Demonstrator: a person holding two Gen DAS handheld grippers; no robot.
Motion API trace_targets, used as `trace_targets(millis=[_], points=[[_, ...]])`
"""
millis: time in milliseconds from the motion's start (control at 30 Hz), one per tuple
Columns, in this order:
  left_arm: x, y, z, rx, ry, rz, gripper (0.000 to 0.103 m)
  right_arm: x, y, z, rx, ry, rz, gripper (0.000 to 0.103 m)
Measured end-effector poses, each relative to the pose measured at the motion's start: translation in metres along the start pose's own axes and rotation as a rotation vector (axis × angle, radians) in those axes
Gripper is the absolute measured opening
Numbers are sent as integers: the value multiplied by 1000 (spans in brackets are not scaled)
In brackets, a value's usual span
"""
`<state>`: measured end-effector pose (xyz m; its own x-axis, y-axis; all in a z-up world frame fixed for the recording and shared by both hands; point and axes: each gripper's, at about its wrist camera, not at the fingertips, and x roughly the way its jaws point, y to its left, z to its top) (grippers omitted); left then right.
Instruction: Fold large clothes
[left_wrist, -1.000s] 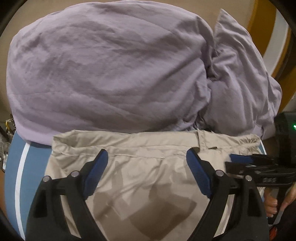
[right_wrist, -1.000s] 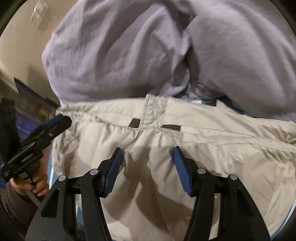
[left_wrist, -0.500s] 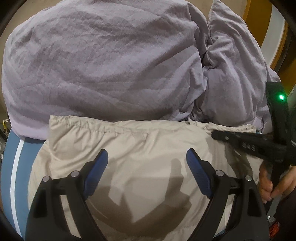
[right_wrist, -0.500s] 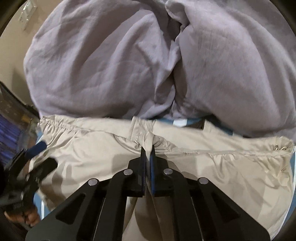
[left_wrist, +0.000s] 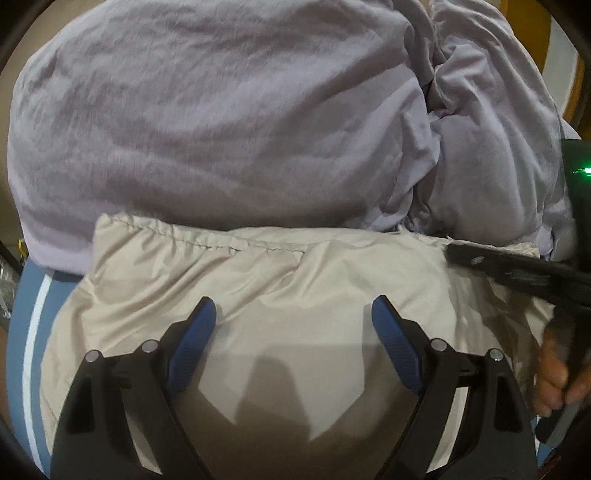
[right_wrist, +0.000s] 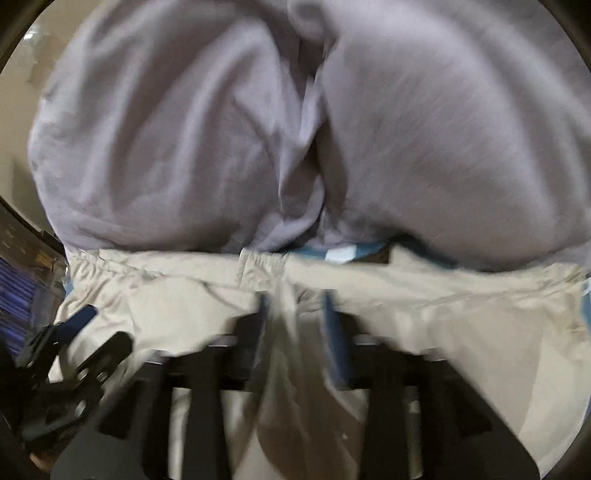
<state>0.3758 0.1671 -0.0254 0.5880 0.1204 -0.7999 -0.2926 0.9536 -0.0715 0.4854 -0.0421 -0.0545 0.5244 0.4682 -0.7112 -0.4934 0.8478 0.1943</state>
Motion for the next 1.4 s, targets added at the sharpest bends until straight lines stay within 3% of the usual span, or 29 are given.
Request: trace_targets(millis=[100,233,300,467,633,1167,1300,1400], points=[[-4,-1,-1,-1,-12,-5,86,-34,-8,-11,-32,-112,-27,64],[-3,-3,-1,0,-25,-11,87,-44,-23,-23,-52,-136,-120,61],[3,-4,-1,3,-21,7,87,-40,-31,-30,-51,-130,-183,56],[20,-3,1,9,-36,63,87,-11,-55,-46,-39,-95,-301,55],[38,5,1,8,-42,99,91,7,-62,-49,-39,-113,-344,55],[72,10,4,-21,-50,116,99,46,-83,-39,-23,-118,-326,58],[66,2,4,-23,-18,127,97,28,-85,-35,41,-83,-281,58],[45,0,1,-60,-29,86,96,3,-80,-33,80,-120,-213,58]])
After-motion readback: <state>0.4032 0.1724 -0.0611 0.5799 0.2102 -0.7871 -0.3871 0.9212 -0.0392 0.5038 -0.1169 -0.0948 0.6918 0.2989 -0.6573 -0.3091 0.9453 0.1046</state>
